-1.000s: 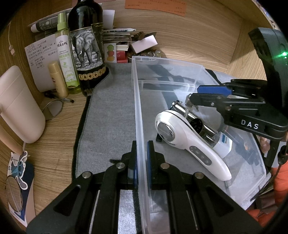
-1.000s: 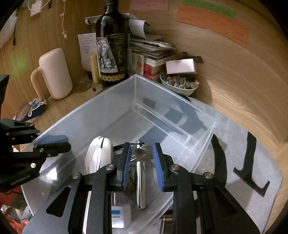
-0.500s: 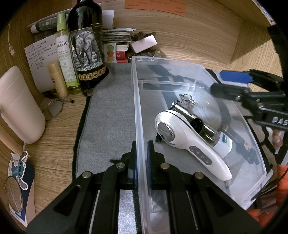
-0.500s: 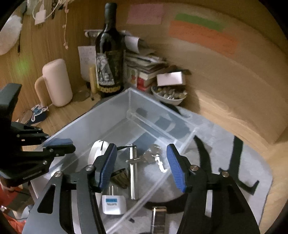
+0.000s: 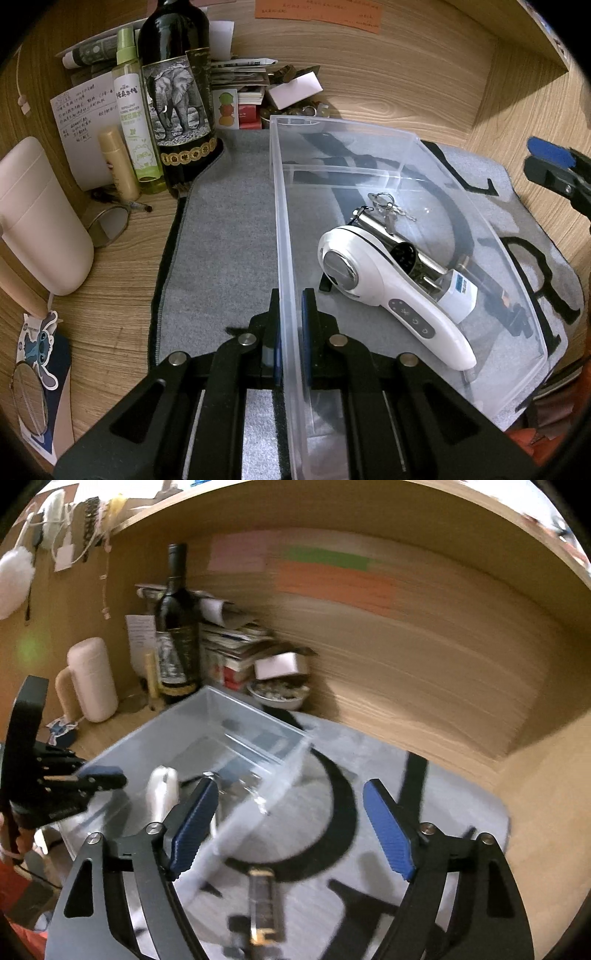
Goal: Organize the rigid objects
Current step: 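Grasp the black and gold lipstick tube from the rug with the right gripper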
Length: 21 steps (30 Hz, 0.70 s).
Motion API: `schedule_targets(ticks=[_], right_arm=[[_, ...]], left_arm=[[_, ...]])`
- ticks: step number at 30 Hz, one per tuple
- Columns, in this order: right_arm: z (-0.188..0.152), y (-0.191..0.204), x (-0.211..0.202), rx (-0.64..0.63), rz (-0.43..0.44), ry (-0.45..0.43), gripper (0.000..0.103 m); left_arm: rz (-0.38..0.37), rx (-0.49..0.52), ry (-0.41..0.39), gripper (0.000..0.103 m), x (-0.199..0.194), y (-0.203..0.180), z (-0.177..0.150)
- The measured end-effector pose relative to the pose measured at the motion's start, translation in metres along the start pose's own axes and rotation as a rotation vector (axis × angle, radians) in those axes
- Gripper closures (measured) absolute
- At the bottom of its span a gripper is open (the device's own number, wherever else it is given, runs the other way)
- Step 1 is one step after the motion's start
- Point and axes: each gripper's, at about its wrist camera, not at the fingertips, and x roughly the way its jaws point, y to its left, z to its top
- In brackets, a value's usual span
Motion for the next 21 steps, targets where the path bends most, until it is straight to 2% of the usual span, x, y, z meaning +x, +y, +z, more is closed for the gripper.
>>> schedule_targets(ticks=[9, 12, 16, 21], right_arm=[[-0.049, -0.019, 0.007, 0.057, -0.048, 0.12, 0.024], [-0.064, -0.02, 0.019, 0.076, -0.032, 0.17, 0.024], [-0.074, -0.014, 0.041, 0.093, 0.033, 0.234, 0.024], [-0.078, -0.003, 0.063, 0.074, 0.069, 0.274, 0.026]], left_arm=[[-0.002, 0.0, -0.001, 0.097, 0.0, 0.0, 0.0], [-0.002, 0.0, -0.001, 0.097, 0.0, 0.0, 0.0], [-0.003, -0.001, -0.001, 0.097, 0.0, 0.0, 0.0], [-0.005, -0.003, -0.002, 0.097, 0.0, 0.001, 0.001]])
